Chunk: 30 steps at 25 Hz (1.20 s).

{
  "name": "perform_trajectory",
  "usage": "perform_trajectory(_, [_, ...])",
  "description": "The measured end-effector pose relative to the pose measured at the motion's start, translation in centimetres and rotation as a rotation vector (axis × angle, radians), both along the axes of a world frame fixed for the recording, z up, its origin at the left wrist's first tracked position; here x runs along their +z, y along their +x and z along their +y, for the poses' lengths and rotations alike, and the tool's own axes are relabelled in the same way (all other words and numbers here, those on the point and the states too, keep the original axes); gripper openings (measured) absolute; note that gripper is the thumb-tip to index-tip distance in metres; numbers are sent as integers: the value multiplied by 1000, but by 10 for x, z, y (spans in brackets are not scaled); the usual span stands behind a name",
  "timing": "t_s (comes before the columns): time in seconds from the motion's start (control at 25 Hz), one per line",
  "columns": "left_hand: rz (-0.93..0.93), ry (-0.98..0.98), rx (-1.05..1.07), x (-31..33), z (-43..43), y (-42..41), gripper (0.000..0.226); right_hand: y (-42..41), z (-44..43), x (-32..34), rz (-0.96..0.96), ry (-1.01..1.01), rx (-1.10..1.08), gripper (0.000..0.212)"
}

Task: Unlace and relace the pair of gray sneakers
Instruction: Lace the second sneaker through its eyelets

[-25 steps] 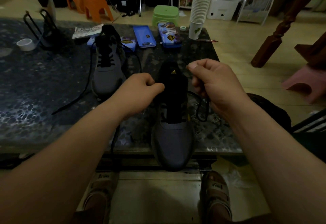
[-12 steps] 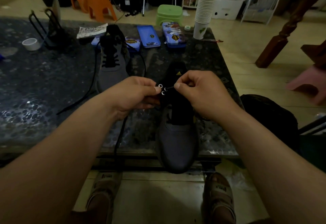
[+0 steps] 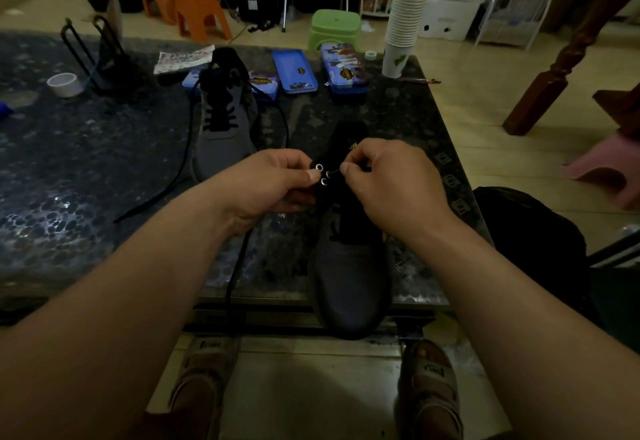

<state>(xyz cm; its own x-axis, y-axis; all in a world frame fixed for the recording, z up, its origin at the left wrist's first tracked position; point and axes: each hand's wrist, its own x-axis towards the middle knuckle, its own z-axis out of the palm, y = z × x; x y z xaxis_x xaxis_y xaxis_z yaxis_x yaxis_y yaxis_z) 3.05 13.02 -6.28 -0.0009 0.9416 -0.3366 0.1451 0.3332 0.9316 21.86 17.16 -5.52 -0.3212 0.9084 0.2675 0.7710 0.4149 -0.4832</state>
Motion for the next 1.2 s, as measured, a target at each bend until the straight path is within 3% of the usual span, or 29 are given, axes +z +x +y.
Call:
perform_trajectory(0.32, [2, 18, 55, 6, -2, 7, 9, -3, 2, -2, -32, -16, 41, 14])
perform_trajectory(0.48, [199, 105, -32, -2, -3, 13, 8, -4, 2, -2, -47, -13, 41, 17])
perform_trajectory(0.72, [144, 124, 13, -1, -4, 17, 14, -1, 0, -1, -38, -45, 57, 18])
perform_trajectory(0.8, [-11, 98, 218, 2, -2, 16, 16, 3, 2, 3, 21, -97, 68, 16])
perform_trajectory(0.92, [-610, 57, 504, 11, 3, 2, 17, 13, 7, 11, 171, -218, 62, 8])
perform_trajectory(0.96, [-764, 65, 543, 13, 3, -2, 19, 16, 8, 14, 222, -242, 56, 5])
perform_trajectory(1.0, [-788, 75, 556, 15, 3, -4, 21, 19, 9, 17, 276, -259, 52, 3])
perform_trajectory(1.04, [-626, 97, 532, 15, 3, -5, 23, 21, 10, 21, 334, -278, 52, 2])
perform_trajectory(1.16, [362, 248, 207, 6, -1, 0, 17, 23, 11, 27, 477, -325, 52, 4])
perform_trajectory(1.2, [522, 272, 93, 3, -3, 1, 18, 22, 12, 28, 493, -315, 51, 5])
